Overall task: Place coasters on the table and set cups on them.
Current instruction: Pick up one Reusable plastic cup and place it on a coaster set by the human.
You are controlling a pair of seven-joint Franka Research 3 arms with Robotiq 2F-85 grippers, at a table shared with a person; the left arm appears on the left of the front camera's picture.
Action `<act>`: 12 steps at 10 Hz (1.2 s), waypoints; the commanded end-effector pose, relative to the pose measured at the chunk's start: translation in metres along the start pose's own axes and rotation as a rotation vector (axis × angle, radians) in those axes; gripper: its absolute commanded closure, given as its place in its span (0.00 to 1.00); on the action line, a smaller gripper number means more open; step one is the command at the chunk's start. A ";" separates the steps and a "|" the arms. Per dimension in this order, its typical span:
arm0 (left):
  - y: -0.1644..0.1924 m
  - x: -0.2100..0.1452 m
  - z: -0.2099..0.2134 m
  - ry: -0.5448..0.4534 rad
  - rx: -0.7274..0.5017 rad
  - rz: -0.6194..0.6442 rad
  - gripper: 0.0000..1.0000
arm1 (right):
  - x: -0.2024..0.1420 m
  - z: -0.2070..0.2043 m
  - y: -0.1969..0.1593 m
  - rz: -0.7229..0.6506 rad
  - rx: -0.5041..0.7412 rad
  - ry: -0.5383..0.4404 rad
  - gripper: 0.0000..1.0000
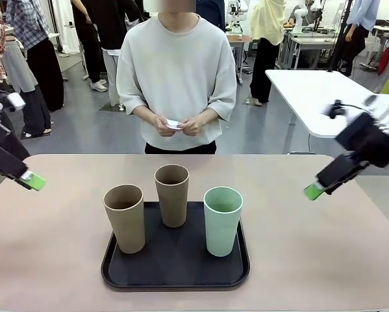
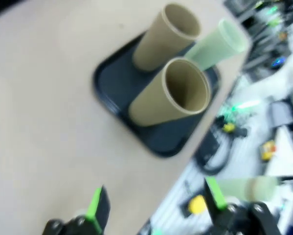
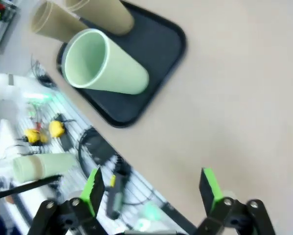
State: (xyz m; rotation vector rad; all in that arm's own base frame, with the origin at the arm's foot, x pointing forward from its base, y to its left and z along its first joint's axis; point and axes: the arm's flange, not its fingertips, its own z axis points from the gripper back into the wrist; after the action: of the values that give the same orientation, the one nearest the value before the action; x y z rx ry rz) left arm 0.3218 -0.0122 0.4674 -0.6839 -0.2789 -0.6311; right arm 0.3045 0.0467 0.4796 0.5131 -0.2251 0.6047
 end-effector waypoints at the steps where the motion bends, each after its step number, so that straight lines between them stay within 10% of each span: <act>1: 0.051 -0.015 0.023 -0.242 -0.485 0.309 0.00 | -0.039 0.022 -0.052 -0.256 0.482 -0.230 0.00; 12: 0.101 -0.104 0.099 -0.279 -0.430 0.531 0.00 | -0.142 0.082 -0.102 -0.470 0.477 -0.264 0.00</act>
State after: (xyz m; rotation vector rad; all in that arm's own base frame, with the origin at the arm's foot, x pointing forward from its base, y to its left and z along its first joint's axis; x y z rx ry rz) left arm 0.3024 0.1582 0.4480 -1.1870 -0.2042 -0.0726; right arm 0.2463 -0.1351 0.4625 1.0535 -0.1957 0.1184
